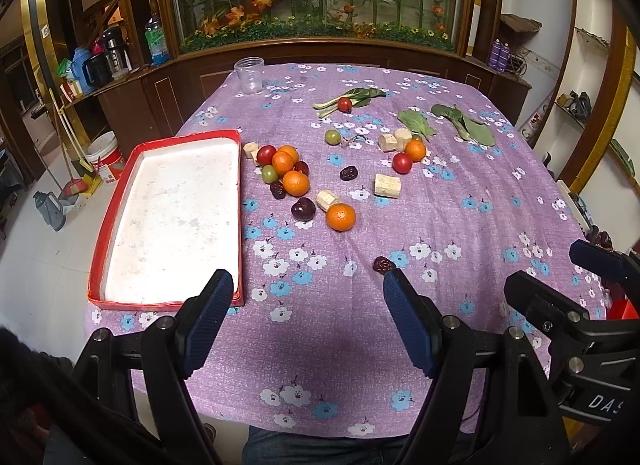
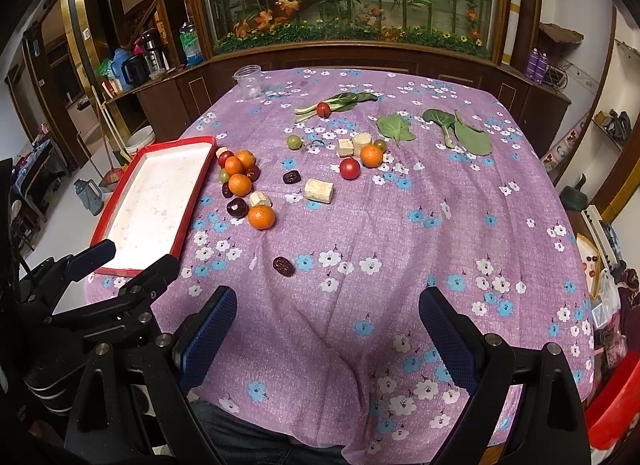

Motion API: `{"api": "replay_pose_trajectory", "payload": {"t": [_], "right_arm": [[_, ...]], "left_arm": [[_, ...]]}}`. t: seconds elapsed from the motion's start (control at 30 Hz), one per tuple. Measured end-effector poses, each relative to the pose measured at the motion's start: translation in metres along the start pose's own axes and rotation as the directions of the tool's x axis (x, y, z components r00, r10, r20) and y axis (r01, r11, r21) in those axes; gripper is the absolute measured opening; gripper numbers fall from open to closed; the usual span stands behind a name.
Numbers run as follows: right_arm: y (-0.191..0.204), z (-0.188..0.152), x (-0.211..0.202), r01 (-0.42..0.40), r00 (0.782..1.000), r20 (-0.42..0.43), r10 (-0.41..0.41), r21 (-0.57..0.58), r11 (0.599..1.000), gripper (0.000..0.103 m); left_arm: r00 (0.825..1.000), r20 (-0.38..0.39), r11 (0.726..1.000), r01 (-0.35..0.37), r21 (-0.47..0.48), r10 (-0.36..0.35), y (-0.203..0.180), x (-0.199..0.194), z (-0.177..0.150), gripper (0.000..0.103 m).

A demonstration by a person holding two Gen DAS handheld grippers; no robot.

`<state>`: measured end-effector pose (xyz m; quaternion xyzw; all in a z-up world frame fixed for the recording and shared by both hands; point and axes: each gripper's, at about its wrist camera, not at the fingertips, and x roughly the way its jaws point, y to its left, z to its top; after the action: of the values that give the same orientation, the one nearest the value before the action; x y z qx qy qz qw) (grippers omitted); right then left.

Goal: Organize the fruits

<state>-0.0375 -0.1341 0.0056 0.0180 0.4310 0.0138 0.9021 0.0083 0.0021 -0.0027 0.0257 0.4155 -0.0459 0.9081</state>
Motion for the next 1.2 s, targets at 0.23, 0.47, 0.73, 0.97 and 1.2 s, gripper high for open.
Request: {"api": "replay_pose_trajectory", "payload": {"t": [0.23, 0.47, 0.73, 0.97, 1.2], "right_arm": [[-0.001, -0.001, 0.001, -0.004, 1.000, -0.002, 0.004, 0.000, 1.000, 0.094], [-0.006, 0.000, 0.003, -0.017, 1.000, 0.009, 0.017, 0.007, 1.000, 0.094], [-0.015, 0.001, 0.021, -0.014, 1.000, -0.006, 0.014, 0.011, 1.000, 0.092], [-0.023, 0.007, 0.043, -0.032, 0.999, -0.025, 0.033, 0.027, 0.999, 0.082], [-0.030, 0.018, 0.072, -0.069, 0.996, -0.060, 0.071, 0.029, 0.997, 0.069]], "left_arm": [[1.000, -0.005, 1.000, -0.007, 0.003, 0.007, 0.000, 0.002, 0.002, 0.077], [1.000, -0.012, 1.000, 0.007, -0.009, -0.007, 0.005, 0.008, 0.006, 0.077], [0.998, -0.044, 0.998, 0.055, -0.005, -0.055, 0.005, 0.027, 0.006, 0.077], [0.992, -0.083, 0.996, 0.093, -0.013, -0.094, 0.006, 0.052, 0.008, 0.077], [0.985, -0.115, 0.992, 0.123, -0.027, -0.125, 0.002, 0.079, 0.020, 0.069]]}}
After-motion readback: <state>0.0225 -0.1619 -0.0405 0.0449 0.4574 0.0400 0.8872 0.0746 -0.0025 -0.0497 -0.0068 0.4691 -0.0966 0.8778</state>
